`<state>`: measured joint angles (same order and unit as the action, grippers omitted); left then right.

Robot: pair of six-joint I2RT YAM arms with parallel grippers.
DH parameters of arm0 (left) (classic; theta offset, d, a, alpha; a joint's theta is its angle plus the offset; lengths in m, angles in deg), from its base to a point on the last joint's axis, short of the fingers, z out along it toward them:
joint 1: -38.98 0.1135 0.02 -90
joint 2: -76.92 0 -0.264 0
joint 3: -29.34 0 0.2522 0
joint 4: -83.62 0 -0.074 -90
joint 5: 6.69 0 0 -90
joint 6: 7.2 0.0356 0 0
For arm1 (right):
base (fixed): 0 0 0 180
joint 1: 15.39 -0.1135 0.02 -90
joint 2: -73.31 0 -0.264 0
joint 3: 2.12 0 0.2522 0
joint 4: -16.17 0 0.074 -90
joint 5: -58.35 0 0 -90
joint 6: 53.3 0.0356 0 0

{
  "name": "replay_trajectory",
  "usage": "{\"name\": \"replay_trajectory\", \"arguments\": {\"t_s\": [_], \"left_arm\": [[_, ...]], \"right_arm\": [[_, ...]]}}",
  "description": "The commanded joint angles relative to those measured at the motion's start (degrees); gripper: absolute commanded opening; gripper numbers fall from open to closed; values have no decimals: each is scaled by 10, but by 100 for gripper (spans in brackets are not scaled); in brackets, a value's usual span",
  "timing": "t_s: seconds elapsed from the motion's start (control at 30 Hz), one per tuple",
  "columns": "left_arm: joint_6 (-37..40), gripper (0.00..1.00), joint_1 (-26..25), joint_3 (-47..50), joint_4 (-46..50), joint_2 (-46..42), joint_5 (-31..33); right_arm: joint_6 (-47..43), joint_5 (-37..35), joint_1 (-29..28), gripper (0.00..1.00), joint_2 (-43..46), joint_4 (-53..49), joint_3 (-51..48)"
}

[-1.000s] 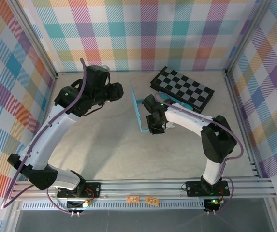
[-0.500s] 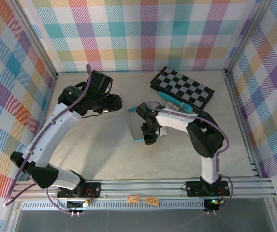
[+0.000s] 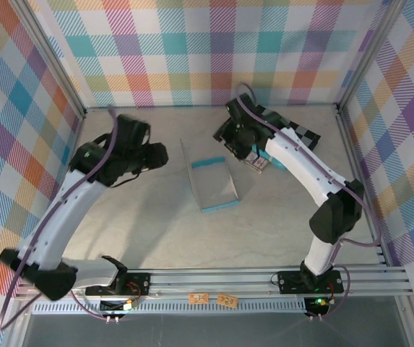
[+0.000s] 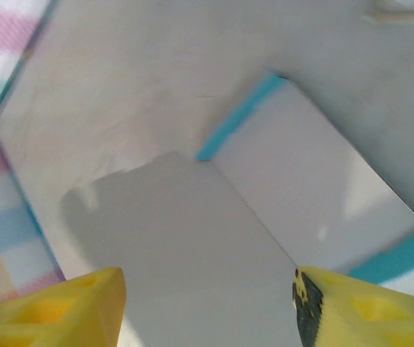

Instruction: Fold the paper box

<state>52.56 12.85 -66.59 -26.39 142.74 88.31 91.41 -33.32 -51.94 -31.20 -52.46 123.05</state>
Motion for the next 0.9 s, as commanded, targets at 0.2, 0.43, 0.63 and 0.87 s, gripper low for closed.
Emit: {"name": "replay_trajectory", "arguments": {"t_s": [0.2,0.43,0.63,0.87], "left_arm": [[-47,44,33,203,-199,-200,-149],[-35,44,33,219,-118,-243,-146],[-31,44,33,217,-88,-253,-141],[-20,44,33,215,-82,-244,-148]], "right_arm": [[-260,103,-59,63,-128,-187,152],[-255,91,-88,61,-176,-176,192],[-248,85,-94,56,-215,-177,237],[-205,55,-96,33,-242,-182,257]]}}
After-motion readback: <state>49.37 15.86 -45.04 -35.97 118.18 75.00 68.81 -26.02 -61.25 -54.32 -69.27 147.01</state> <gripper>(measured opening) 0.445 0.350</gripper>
